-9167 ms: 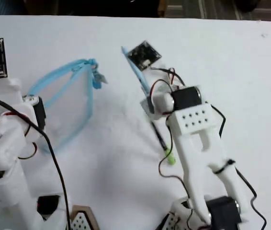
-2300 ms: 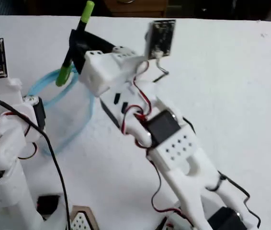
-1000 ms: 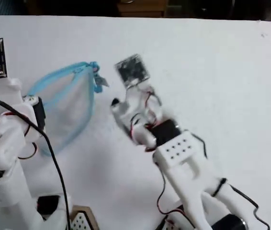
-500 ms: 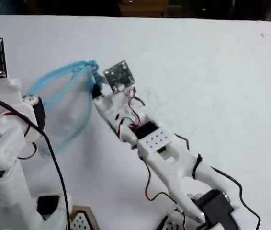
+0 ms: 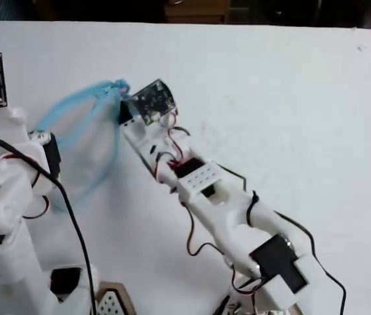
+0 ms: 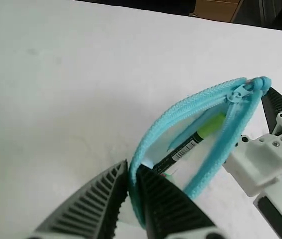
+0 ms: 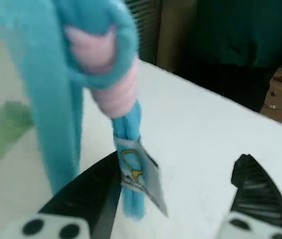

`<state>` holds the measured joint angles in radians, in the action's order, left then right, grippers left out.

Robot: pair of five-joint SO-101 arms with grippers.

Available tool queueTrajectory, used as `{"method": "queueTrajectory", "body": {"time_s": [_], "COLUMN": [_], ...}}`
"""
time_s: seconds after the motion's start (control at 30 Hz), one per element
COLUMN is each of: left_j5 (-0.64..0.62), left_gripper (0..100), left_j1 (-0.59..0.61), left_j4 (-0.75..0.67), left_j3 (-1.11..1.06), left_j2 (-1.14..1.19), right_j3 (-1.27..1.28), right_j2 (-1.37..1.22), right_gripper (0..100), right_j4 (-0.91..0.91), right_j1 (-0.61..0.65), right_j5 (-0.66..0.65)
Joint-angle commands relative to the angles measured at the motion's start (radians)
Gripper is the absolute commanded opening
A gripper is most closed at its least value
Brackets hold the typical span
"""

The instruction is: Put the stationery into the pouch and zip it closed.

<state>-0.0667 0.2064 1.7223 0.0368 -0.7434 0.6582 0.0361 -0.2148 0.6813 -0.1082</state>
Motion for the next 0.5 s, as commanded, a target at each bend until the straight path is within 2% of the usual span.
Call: {"method": "queueTrajectory", "body": {"time_s": [0.0,0.2,0.37,0.47], "left_j5": [0.003,0.003,0.003,0.003], "left_gripper": [2,2,2,2], "left_j1": [-0.012,-0.012,-0.012,-0.012], "left_j4": [-0.020,-0.023,-0.023,-0.020], "left_j3": [0.011,0.006,0.008,0.011], "left_j2": [-0.008,-0.008,-0.008,-0.008], "right_j3": [-0.046,-0.040,-0.040,-0.044], "right_j2": [0.076,0.217,0.234,0.243], "right_gripper": [26.8,2.5,4.7,1.3], "right_j4": [-0.030,-0.028,-0.027,0.002], "right_j1": [0.041,0.044,0.042,0.022], "right_j5": [-0.012,-0.018,-0.020,-0.020]}}
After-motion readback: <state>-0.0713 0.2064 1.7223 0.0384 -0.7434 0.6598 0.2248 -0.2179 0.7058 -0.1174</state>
